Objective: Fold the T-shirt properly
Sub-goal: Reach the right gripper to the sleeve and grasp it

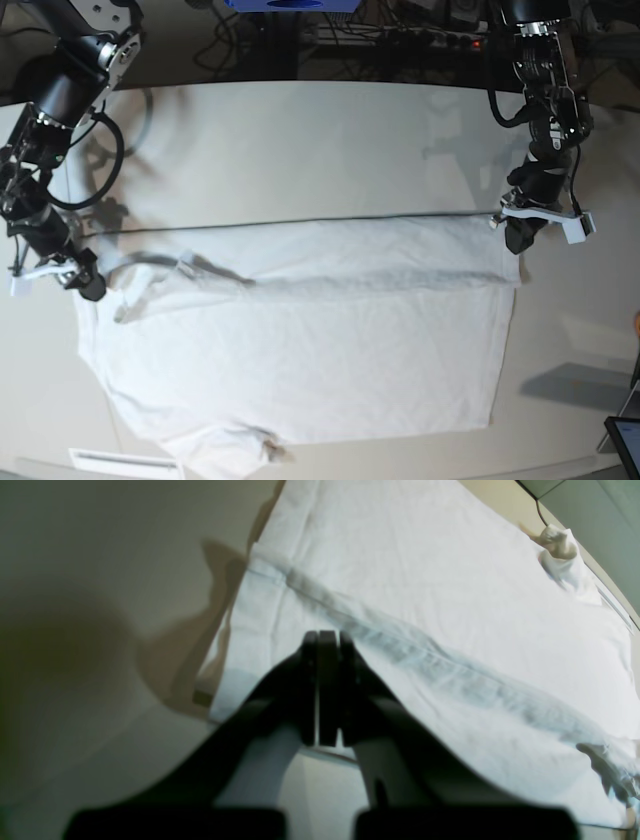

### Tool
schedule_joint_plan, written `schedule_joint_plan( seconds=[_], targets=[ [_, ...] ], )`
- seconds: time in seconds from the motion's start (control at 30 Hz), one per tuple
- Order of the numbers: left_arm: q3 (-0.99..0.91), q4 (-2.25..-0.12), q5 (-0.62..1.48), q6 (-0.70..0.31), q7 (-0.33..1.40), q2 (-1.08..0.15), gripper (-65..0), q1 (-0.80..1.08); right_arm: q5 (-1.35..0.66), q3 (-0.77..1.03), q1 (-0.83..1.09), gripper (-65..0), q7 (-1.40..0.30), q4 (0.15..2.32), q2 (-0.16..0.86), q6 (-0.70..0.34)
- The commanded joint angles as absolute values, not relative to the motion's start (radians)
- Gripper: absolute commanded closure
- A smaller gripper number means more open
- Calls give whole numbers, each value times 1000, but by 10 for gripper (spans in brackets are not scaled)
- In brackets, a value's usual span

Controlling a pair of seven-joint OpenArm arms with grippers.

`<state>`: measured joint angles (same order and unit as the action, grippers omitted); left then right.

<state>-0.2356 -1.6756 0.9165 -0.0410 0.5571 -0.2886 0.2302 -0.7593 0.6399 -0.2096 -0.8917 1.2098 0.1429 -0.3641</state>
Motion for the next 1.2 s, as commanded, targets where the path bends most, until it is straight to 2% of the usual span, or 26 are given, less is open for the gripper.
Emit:
schedule_joint_plan(
  seconds=[0.0, 0.13, 0.3, 0.47, 0.63, 0.8, 1.0, 1.17],
  targets=[
    [-243, -1692, 923, -48, 536, -303, 0, 222, -777, 644, -243, -334, -878, 1205, 156, -344],
    [-243, -1692, 923, -48, 536, -303, 0, 223, -783, 645, -236, -332, -874, 1190, 160, -240],
    [-243, -1692, 923, -48, 536, -303, 0, 223, -785, 645, -223, -332, -874, 1247, 160, -266],
    [-243, -1692, 923, -48, 536, -303, 0, 223, -785, 644, -150, -332, -901, 1461, 162, -278],
    [-243, -1692, 923, -48, 536, -303, 0, 219, -842, 636, -104, -332, -1093, 1664, 131, -277],
    [-243, -1692, 923, -48, 536, -303, 0, 216, -892, 628, -102, -332, -1194, 1666, 50, -272],
    [-243, -1692, 923, -48, 536, -303, 0, 219, -891, 495, -79, -332, -1184, 1666, 15, -269],
    [-243, -1693, 923, -48, 536, -303, 0, 222, -891, 487, -79, -332, -1184, 1659, -42, -188]
  ],
)
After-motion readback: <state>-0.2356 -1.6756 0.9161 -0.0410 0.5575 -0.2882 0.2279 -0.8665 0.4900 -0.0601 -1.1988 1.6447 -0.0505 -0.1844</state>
